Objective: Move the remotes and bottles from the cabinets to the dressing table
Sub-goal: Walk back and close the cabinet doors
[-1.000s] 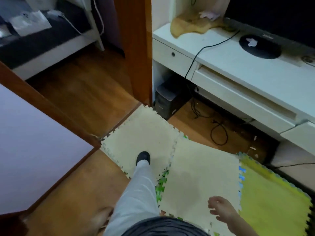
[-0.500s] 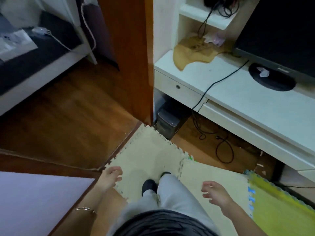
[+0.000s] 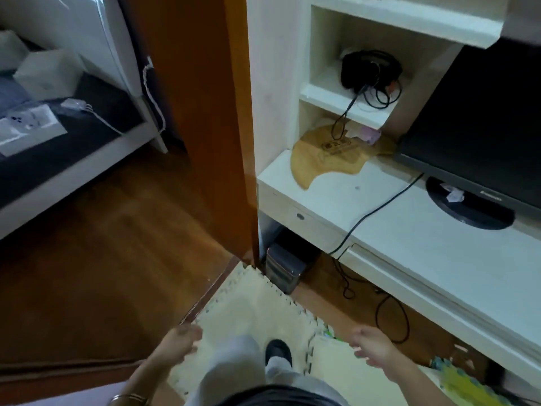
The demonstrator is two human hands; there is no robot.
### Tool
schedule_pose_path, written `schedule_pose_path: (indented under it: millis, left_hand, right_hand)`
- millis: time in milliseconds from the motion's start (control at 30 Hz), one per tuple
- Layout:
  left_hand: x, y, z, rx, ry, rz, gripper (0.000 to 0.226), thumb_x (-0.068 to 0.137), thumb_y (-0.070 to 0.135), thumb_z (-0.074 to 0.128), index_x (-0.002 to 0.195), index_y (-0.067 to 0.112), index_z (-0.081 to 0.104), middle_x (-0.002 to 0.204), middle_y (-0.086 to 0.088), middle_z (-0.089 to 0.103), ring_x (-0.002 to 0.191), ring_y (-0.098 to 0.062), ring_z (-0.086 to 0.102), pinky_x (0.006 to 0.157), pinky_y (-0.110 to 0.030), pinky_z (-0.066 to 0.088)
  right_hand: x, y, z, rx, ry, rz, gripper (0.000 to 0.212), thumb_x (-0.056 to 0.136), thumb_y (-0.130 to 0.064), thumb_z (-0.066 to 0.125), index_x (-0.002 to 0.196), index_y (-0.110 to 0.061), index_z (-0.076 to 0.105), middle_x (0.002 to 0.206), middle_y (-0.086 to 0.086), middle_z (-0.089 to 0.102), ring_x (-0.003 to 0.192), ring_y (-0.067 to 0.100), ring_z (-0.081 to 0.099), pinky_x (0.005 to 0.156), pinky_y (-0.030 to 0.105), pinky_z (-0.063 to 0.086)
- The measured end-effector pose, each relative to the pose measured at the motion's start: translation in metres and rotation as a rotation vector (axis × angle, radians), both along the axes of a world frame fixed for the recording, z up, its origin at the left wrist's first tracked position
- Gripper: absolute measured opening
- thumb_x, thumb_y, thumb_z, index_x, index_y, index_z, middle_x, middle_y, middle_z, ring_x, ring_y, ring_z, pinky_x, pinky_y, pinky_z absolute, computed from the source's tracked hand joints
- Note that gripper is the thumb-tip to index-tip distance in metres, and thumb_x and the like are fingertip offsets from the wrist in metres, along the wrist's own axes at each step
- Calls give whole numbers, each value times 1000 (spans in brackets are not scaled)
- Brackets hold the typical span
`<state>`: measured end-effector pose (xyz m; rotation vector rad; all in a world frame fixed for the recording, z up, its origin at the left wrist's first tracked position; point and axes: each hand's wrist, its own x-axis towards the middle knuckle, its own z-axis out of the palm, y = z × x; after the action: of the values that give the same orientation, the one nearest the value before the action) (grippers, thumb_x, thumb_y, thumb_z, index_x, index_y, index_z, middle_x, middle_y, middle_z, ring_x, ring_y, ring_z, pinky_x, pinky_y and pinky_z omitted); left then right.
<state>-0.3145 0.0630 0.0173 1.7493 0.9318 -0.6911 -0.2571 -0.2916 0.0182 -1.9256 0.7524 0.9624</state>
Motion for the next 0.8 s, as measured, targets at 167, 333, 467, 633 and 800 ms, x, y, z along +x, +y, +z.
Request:
schedule_pose_path:
  millis: [167,333,467,633,800]
  left_hand:
    - [126,6,100,161,-460,-82,28,95,24,47,119,15,58,116,-2,59,105,-14,53,90,-24,37]
    - [218,-3,255,162,-1023,-322,25,90,36,49,114,37,53,114,16,60,108,-3,56,81,-10,39]
    - [253,-11,372,22,-1515,-337,28,74,44,56,102,45,54,104,19,68,103,0,63,90,-14,48]
    - [299,-17,476,-23,-1885,-341,33,76,33,57,104,48,50,118,16,61,113,-5,58,99,-25,45]
    - [329,-29,569,19,-2094,-295,57,88,19,59,138,28,33,144,6,41,131,-9,42,107,-28,36]
  right_hand:
    - [111,55,88,66,-473,236,17,91,-21,52,108,-20,55,109,3,59,101,19,57,80,23,40]
    - [185,107,259,131,-1062,326,19,89,-22,58,95,-41,57,96,-15,64,96,4,62,80,10,47]
    - [211,129,381,65,-1531,289,21,86,-18,61,97,-36,61,92,-7,71,92,9,66,83,21,52]
    - [236,146,495,-54,-1895,209,21,85,-14,62,91,-35,60,85,-12,68,88,8,65,86,24,51]
    - [261,159,590,-248,-2210,99,19,84,-14,63,103,-19,62,84,-9,63,93,14,64,87,28,51]
